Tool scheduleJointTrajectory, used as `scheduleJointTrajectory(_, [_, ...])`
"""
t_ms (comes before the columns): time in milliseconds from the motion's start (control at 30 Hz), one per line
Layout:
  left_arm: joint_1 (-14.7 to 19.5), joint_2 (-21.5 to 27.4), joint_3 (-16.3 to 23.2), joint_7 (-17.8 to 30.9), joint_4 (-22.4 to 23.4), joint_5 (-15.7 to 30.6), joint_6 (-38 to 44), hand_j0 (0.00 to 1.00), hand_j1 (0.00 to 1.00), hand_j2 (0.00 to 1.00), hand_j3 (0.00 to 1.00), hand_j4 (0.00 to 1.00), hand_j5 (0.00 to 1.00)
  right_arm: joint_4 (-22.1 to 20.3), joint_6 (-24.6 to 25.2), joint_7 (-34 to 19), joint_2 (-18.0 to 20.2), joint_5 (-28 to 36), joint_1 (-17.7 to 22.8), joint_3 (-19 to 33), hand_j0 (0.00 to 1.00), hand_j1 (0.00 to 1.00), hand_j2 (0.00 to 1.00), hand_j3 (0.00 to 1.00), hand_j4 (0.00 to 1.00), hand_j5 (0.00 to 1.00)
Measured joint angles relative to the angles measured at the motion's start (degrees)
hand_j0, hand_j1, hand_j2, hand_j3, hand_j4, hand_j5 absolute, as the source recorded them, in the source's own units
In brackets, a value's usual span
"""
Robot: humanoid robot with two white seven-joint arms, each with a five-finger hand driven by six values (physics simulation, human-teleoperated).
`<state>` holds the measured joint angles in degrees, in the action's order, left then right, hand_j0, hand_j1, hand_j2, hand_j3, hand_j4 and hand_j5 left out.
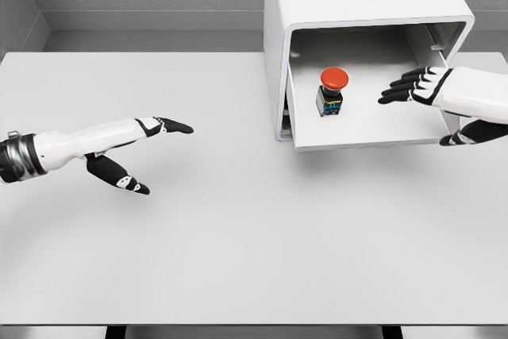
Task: Slide open multi-storey tabletop storage cabinets and put open load switch and slide close multi-storey tabletop storage cabinets
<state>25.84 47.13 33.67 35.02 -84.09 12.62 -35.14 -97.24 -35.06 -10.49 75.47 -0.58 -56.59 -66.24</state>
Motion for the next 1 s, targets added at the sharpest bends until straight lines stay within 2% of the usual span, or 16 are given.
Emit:
scheduleJointTrajectory(367, [-0.1, 0.1, 0.0, 0.0, -0.2, 0.1, 0.0, 1.0, 1.0, 1.0, 1.0, 1.0, 1.0, 0.4, 0.0, -0.5, -2.4, -0.1, 0.1, -1.5, 0.97, 0.97, 0.97, 0.97, 0.97, 0.97])
scheduleJointTrajectory(1000, [-0.1, 0.2, 0.0, 0.0, -0.3, 0.1, 0.0, 1.0, 1.0, 1.0, 1.0, 1.0, 1.0, 4.5, 0.0, -1.1, -5.0, -0.1, -0.5, -1.6, 0.97, 0.97, 0.97, 0.97, 0.97, 0.97])
